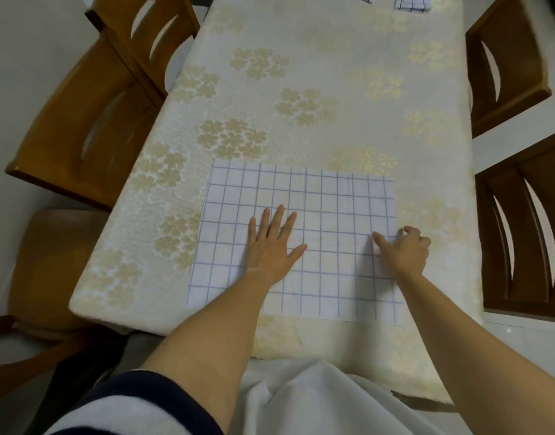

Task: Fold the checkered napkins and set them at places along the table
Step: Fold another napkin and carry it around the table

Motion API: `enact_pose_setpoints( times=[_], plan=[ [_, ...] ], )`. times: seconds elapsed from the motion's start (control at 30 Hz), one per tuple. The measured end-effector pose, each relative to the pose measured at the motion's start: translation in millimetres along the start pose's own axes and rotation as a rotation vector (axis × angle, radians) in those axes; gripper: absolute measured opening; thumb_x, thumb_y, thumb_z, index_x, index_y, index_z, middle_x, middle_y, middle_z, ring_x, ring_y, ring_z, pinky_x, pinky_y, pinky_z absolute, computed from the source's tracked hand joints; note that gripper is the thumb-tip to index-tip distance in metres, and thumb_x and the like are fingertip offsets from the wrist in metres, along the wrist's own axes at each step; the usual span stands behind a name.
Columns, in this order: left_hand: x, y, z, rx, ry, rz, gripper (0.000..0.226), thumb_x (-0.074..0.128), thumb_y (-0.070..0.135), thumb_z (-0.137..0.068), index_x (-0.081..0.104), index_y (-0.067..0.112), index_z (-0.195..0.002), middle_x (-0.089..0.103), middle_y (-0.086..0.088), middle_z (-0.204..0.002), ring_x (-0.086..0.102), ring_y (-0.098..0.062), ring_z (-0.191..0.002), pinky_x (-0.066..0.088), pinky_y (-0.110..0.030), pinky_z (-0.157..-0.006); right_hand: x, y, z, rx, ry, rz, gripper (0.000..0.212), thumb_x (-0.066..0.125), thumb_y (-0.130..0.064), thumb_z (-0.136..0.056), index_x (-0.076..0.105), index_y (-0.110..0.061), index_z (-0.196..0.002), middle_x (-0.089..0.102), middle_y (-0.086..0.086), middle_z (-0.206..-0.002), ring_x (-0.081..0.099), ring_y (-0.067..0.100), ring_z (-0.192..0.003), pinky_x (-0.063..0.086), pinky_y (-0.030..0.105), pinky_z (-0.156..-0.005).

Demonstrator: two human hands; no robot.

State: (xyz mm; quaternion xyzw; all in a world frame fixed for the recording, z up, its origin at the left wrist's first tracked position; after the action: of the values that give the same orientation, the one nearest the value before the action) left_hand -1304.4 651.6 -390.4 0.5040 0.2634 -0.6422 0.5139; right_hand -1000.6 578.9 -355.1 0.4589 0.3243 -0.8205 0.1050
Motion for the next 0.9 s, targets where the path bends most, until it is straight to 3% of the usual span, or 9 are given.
enact_pose_setpoints(
  times=[0.1,0.17,0.23,0.3,0.5,0.67,0.8,0.9],
  plan=[
    [0.5,-3.2,0.4,-0.004,0.042,-0.017,0.080,0.004,0.076,-0.096,-0.021,0.033,-0.158,-0.031,0.005,-0.165,-0.028,-0.024,-0.152,-0.012,-0.054,-0.123,-0.4,5.4,-10.4,0.090,-0.070,-0.150,0.072,0.076,-0.043,-0.087,0.043,-0.001,-0.136,0.049,0.020,-0.136,0.052,0.040,-0.122,0.045,0.045,-0.096],
    [-0.7,-2.7,-0.1,-0.005,0.060,-0.017,0.080,0.004,0.076,-0.096,-0.020,0.033,-0.158,-0.030,0.005,-0.165,-0.027,-0.024,-0.152,-0.011,-0.054,-0.123,2.1,11.4,-16.3,0.121,-0.114,-0.204,0.061,0.075,-0.044,-0.088,0.051,0.000,-0.125,0.057,0.014,-0.114,0.057,0.035,-0.109,0.047,0.042,-0.087],
    [-1.0,-1.9,0.0,-0.003,0.071,-0.022,0.079,0.004,0.076,-0.096,-0.019,0.033,-0.159,-0.029,0.005,-0.165,-0.026,-0.024,-0.153,-0.010,-0.054,-0.123,5.9,16.0,-20.1,0.131,-0.163,-0.232,0.043,0.072,-0.046,-0.089,0.059,-0.005,-0.094,0.055,0.008,-0.085,0.056,0.030,-0.080,0.046,0.039,-0.072],
    [-0.9,-2.0,0.2,0.001,0.084,-0.027,0.077,0.003,0.075,-0.097,-0.019,0.034,-0.158,-0.028,0.004,-0.166,-0.025,-0.025,-0.153,-0.010,-0.054,-0.123,4.4,15.1,-17.9,0.125,-0.196,-0.255,0.042,0.068,-0.042,-0.093,0.054,-0.009,-0.071,0.052,0.005,-0.068,0.050,0.027,-0.066,0.041,0.032,-0.061],
    [-4.1,-1.0,2.3,-0.001,0.104,-0.020,0.062,0.000,0.062,-0.103,-0.021,0.039,-0.157,-0.028,0.004,-0.165,-0.024,-0.025,-0.154,-0.009,-0.054,-0.123,-3.2,3.4,0.9,-0.065,-0.240,-0.115,0.043,0.055,-0.038,-0.101,0.061,0.001,-0.084,0.057,0.012,-0.070,0.051,0.025,-0.065,0.037,0.033,-0.060],
    [-6.0,-1.0,2.4,-0.009,0.123,0.008,0.058,0.003,0.055,-0.105,-0.020,0.040,-0.157,-0.026,0.005,-0.166,-0.021,-0.025,-0.155,-0.009,-0.054,-0.124,-15.3,-10.0,19.7,-0.179,-0.119,-0.023,0.049,0.039,-0.030,-0.108,0.045,-0.008,-0.065,0.048,0.006,-0.058,0.044,0.023,-0.056,0.030,0.033,-0.052],
    [-4.3,-1.8,1.9,-0.014,0.116,0.017,0.060,0.003,0.057,-0.104,-0.022,0.040,-0.156,-0.027,0.004,-0.166,-0.021,-0.025,-0.154,-0.008,-0.054,-0.123,-34.1,-33.6,29.7,-0.280,-0.014,0.032,0.054,0.032,-0.040,-0.109,0.057,-0.004,-0.076,0.060,0.011,-0.067,0.057,0.031,-0.062,0.051,0.045,-0.061],
    [-4.3,-2.0,2.0,-0.014,0.121,0.027,0.060,0.003,0.057,-0.104,-0.021,0.041,-0.156,-0.027,0.005,-0.166,-0.021,-0.025,-0.154,-0.009,-0.054,-0.123,-44.6,-57.8,46.6,-0.401,0.064,0.135,0.053,0.030,-0.043,-0.108,0.056,-0.008,-0.077,0.058,0.008,-0.061,0.056,0.029,-0.055,0.053,0.045,-0.055]
  ],
)
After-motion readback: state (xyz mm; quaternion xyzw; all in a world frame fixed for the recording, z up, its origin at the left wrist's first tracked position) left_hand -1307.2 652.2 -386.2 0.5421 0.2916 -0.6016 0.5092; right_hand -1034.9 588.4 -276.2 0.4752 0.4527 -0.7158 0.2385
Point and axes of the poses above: each hand's wrist, its own z-axis away from the middle knuckle, its own x-axis out of the palm, y = z × x, the point moved 10 cm from there along -z, towards the middle knuckle
